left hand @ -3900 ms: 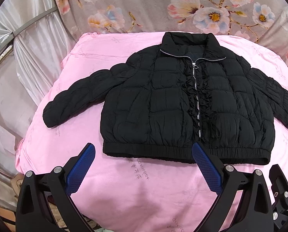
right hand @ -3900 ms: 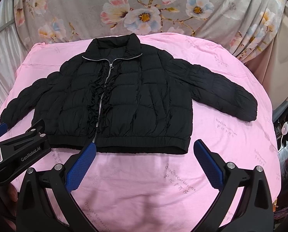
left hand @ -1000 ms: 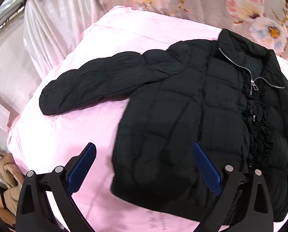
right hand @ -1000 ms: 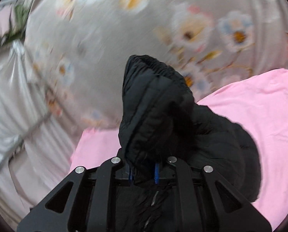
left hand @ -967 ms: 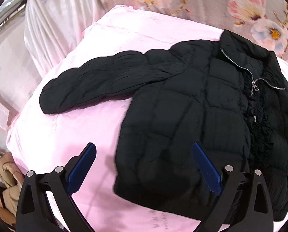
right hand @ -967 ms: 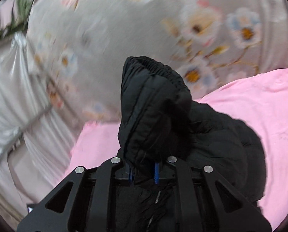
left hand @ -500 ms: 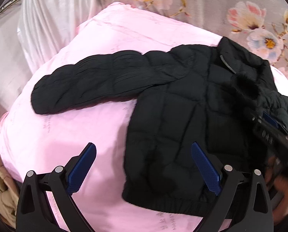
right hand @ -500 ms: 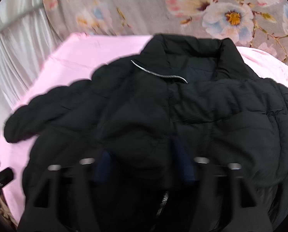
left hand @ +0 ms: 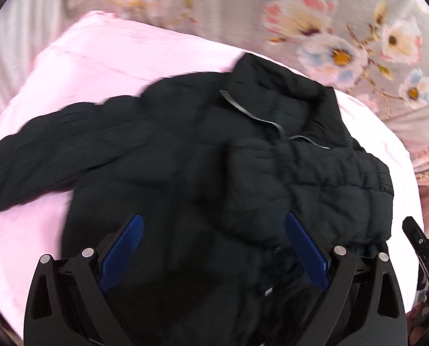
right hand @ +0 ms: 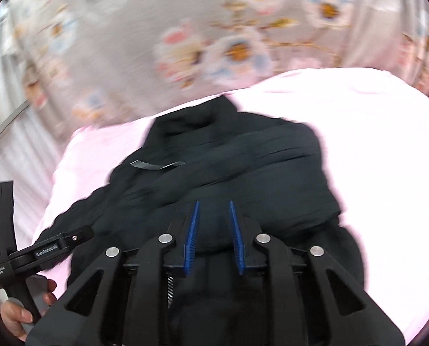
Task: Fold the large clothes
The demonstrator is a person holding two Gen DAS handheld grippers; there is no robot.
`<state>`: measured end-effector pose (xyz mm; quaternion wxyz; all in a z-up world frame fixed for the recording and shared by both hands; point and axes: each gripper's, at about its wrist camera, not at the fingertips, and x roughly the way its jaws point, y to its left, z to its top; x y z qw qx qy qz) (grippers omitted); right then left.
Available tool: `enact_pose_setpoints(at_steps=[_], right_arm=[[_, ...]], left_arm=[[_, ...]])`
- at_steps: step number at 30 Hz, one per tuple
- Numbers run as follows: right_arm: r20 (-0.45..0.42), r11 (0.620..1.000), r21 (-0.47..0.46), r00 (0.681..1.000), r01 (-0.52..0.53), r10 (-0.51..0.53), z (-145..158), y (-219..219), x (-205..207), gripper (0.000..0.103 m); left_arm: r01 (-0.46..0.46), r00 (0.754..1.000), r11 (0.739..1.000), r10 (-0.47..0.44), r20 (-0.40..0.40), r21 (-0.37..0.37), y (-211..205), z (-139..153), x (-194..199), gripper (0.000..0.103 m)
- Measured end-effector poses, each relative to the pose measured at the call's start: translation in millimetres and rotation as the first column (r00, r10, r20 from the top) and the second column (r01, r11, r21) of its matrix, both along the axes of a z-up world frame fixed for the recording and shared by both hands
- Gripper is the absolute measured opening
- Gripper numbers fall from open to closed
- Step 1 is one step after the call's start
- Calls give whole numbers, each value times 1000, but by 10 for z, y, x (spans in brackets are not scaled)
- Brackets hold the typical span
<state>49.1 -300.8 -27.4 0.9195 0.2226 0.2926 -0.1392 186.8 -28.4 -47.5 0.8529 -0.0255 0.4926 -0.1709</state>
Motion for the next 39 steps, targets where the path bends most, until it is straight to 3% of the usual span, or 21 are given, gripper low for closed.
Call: enact_pose_setpoints(at_steps=[4,6,13,19,30,36,39], right_arm=[[-19,998,5,998,67,-67,-189,-465,116,21],[-31,996,12,996,84,-83,-286,-597,204,21],[-58,997,-15,995,75,-75,-567,-807,548,20],[-112,996,-36,990,76,-80,-871,-865,774,18],[-128,995,-75,988,71,-81,-1213,-846,887,18],[-151,993,-99,985,67,-82,-1213,-821,927,18],[-191,992,-101,978,70,-89,-1005,-762,906,21]], left_arm=[[47,999,998,-47,2,51,-490,-196,139,92],[52,998,992,-55,20,112,-691,-327,217,91],[-1,1000,979,-3,16,202,-889,-724,543,93],[-26,999,974,20,31,223,-933,-911,711,98],[-44,989,969,8,149,243,-951,-1154,664,98],[-47,987,968,8,158,245,-961,-1182,624,98],[-25,993,967,-5,117,254,-940,-1065,562,97]])
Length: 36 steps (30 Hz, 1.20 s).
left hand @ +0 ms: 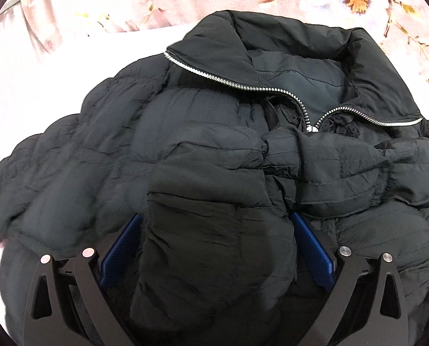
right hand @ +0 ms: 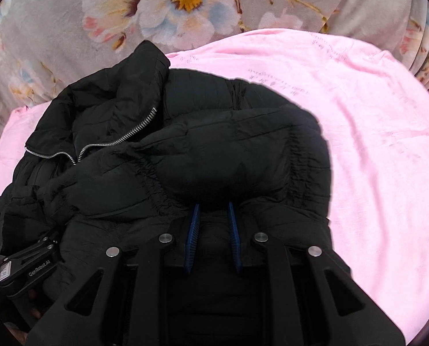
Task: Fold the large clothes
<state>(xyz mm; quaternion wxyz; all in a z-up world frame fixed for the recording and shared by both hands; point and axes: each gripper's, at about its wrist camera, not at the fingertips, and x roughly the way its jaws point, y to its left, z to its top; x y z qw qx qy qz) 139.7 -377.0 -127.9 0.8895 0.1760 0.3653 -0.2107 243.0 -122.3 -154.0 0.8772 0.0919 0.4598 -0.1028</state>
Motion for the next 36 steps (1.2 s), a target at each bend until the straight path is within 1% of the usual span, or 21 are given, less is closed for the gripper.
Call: enact_pose_setpoints(at_steps=[2,3,5,6,8,9,10,12,15,21,25,28,29,30,31,33,34,36], right_arm=[[78,999,31,997,-13,11,264,150,-142,21],[101,999,43,994,-34,29,361,255,-191,21],[112,994,49,990,-95,89,476,549,-251,21],[109,990,58,987,-126,119,473,687,-260,21],[83,981,79,982,-176,169,367,935,-223,21],[66,980,79,981,-185,180,303,1011,-189,21],[34,980,75,983,-183,181,190,1087,-124,21],[16,982,87,986,-167,166,70,1105,-59,21],[13,983,111,989,-148,147,-62,1049,37,20],[-1,988,62,990,-143,143,-200,1091,111,20],[8,990,32,990,-139,139,-271,1121,126,20],[10,991,17,991,-135,135,-292,1141,87,19],[10,991,15,991,-135,135,-292,1142,91,19],[11,991,17,991,-136,136,-289,1136,92,20],[12,990,20,991,-137,137,-284,1143,68,20],[7,989,35,989,-147,147,-247,1121,66,20],[-8,989,24,989,-149,149,-185,1139,55,20],[-15,989,7,989,-146,146,-42,1197,-13,22]], left_arm=[[6,1000,1000,-6,-1,-23,105,208,-61,97],[-1,1000,999,1,1,-42,199,304,-129,97],[-19,1000,996,17,-21,-92,371,406,-256,96],[-36,998,993,31,-47,-115,480,414,-340,96],[-62,996,990,53,-72,-130,564,358,-424,96],[-74,993,989,62,-96,-131,590,285,-436,96],[-83,991,989,70,-111,-125,605,231,-406,97],[-93,989,989,79,-122,-116,611,138,-360,98],[-89,992,991,79,-100,-101,585,80,-333,98],[-81,996,995,79,-35,-52,522,-79,-361,98],[-75,997,996,75,-3,-50,520,-131,-407,98],[-74,997,995,74,3,-60,535,-124,-422,98],[-71,997,995,72,-1,-69,558,-115,-446,98],[-62,998,993,60,-24,-98,613,-74,-440,98],[-57,998,990,52,-42,-125,676,-35,-419,95],[-61,994,967,38,-98,-248,971,173,-443,93],[-83,994,959,58,-98,-271,1114,269,-453,93],[-152,988,935,134,-80,-321,1626,507,-481,93]])
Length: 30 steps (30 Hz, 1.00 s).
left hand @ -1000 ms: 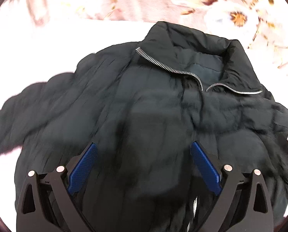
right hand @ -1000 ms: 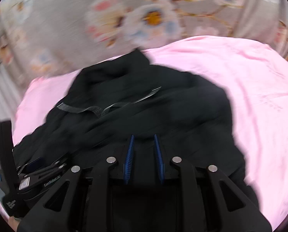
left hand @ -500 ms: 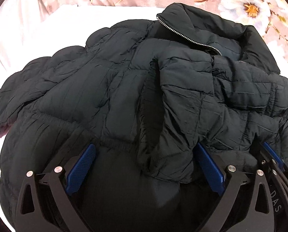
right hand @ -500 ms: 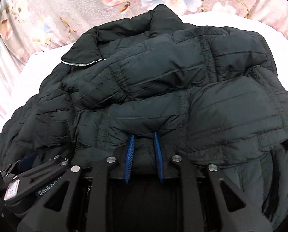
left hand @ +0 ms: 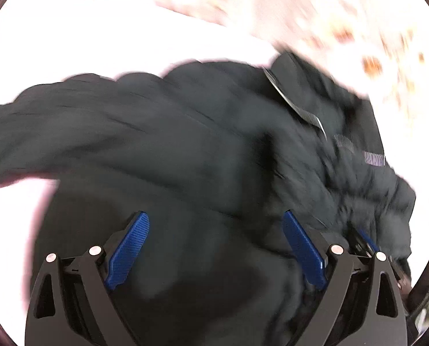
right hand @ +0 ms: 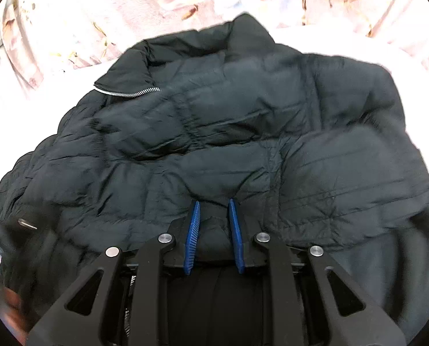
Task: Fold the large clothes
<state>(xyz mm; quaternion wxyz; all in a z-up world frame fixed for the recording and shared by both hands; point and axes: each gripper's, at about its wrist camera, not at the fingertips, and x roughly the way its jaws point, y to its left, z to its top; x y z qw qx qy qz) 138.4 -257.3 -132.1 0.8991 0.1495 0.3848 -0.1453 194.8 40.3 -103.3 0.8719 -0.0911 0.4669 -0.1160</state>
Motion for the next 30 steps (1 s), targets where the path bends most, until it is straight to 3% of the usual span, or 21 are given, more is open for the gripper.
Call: enact_pose_setpoints(at_steps=[2,3,4,6,10,13,15,18,21,23,24,26,27,28,30], right_arm=[[32,1000,-1,999,-3,3,198,75,-118,26],[43,1000,0,999,-5,5,268,121,-167,34],[57,1000,2,998,-7,7,355,182,-246,40],[64,1000,8,998,-16,15,426,284,-347,41],[46,999,18,998,-42,41,460,496,-468,41],[27,997,27,997,-73,73,473,681,-548,41],[11,994,10,994,-106,106,488,818,-580,44],[-3,991,-5,991,-131,131,506,957,-643,48],[-12,990,-7,990,-143,142,534,1052,-668,48],[-15,988,-19,988,-154,154,568,1111,-669,48],[-18,987,-25,987,-158,158,576,1128,-654,48],[-21,986,-34,986,-166,165,597,1162,-653,49],[-22,985,-35,986,-167,166,606,1170,-652,49],[-22,985,-36,986,-167,166,613,1170,-652,49],[-21,986,-35,986,-164,163,621,1167,-658,49]], left_arm=[[-86,996,996,86,-6,-33,513,117,17,93],[-147,989,987,146,-27,-59,863,132,57,93],[-216,976,973,212,-55,-79,1222,115,88,93],[-330,942,938,321,-95,-104,1811,64,90,93],[-583,807,804,557,-197,-114,2943,-208,54,91],[-690,719,707,646,-256,-152,3477,-391,24,90],[-727,684,659,669,-291,-193,3687,-483,33,90],[-754,657,599,678,-329,-270,3882,-571,60,90],[-754,657,591,681,-325,-285,3932,-561,136,89],[-746,666,601,677,-314,-287,3891,-543,198,75],[-726,688,615,657,-309,-308,3864,-531,238,55],[-712,702,628,643,-307,-313,3805,-464,326,45],[-705,709,636,644,-288,-313,3787,-393,341,35],[-688,725,653,636,-264,-316,3760,-304,363,27],[-651,758,690,619,-206,-317,3676,-73,404,21]])
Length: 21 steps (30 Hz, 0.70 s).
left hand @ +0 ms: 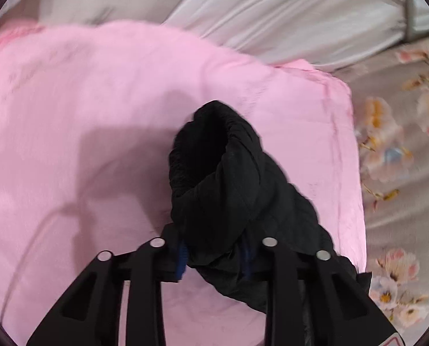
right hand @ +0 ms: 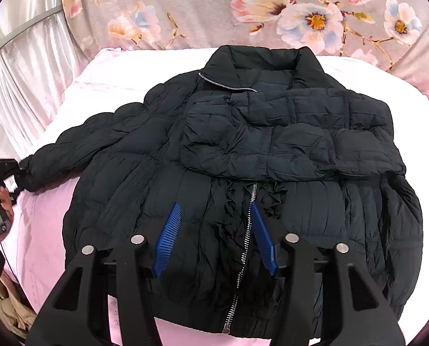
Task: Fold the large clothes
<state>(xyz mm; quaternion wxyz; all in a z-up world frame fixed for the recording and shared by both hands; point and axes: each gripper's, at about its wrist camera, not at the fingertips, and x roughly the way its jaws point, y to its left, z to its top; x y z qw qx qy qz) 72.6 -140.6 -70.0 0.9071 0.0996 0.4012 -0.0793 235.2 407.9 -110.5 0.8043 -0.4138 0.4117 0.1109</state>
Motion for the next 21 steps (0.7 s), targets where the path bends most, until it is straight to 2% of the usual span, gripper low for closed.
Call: enact_pose_setpoints(at_steps=[2,5,7,8,10,11,13,15,17,19,21], right_arm=[[0,1000,3,1000,4,-4,8,-10,-15,49],[8,1000,9,1000,14,-14,28,-58,-42,49],[15,1000,16,1000,22,-23,49,-107,-75,49],[18,999,17,999,27,-28,60,-129,-86,49],[27,999,24,999,42,-43,87,-198,-124,49],[32,998,29,998,53,-53,101,-249,-151,49],[42,997,35,996,76,-77,127,-367,-217,49],[48,994,40,994,98,-100,140,-471,-274,49],[55,990,49,990,130,-133,157,-615,-362,49],[60,986,56,985,159,-162,164,-746,-444,49],[61,978,64,978,196,-200,163,-918,-561,49]], left_arm=[[29,998,999,-31,50,34,-107,243,29,19],[114,979,987,-131,155,113,-432,811,95,16],[185,947,967,-224,229,177,-784,1234,148,15],[231,922,949,-284,263,216,-1038,1467,165,15],[300,876,915,-376,301,271,-1449,1752,166,15],[334,850,894,-423,315,299,-1688,1881,170,15],[417,780,839,-528,336,350,-2265,2088,120,14],[515,697,772,-630,342,372,-2895,2182,61,14],[582,639,719,-693,333,379,-3355,2163,-6,14],[662,569,641,-767,298,388,-3962,2057,-102,14],[721,517,576,-817,254,385,-4430,1896,-186,14]])
